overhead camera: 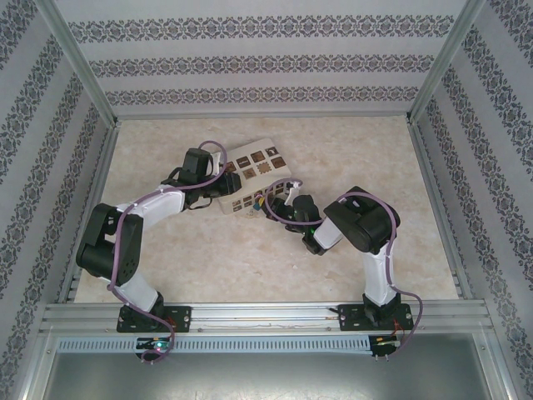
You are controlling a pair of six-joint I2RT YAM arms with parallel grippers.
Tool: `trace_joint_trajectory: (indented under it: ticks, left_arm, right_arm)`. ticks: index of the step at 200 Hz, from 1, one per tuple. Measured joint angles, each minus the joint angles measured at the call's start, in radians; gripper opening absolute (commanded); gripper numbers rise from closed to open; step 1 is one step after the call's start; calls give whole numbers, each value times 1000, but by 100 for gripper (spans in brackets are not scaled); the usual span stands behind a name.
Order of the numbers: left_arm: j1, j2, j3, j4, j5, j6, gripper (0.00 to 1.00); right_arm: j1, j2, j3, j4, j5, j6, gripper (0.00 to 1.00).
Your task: Unlock a padlock with a key
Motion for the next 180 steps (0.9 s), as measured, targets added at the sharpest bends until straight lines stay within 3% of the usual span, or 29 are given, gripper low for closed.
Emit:
trace_joint_trajectory:
  ticks: [180]
  left_arm:
    - [0, -20, -34, 33, 16, -14, 29]
  right_arm:
    - [-18, -32, 0, 33, 93, 87, 0]
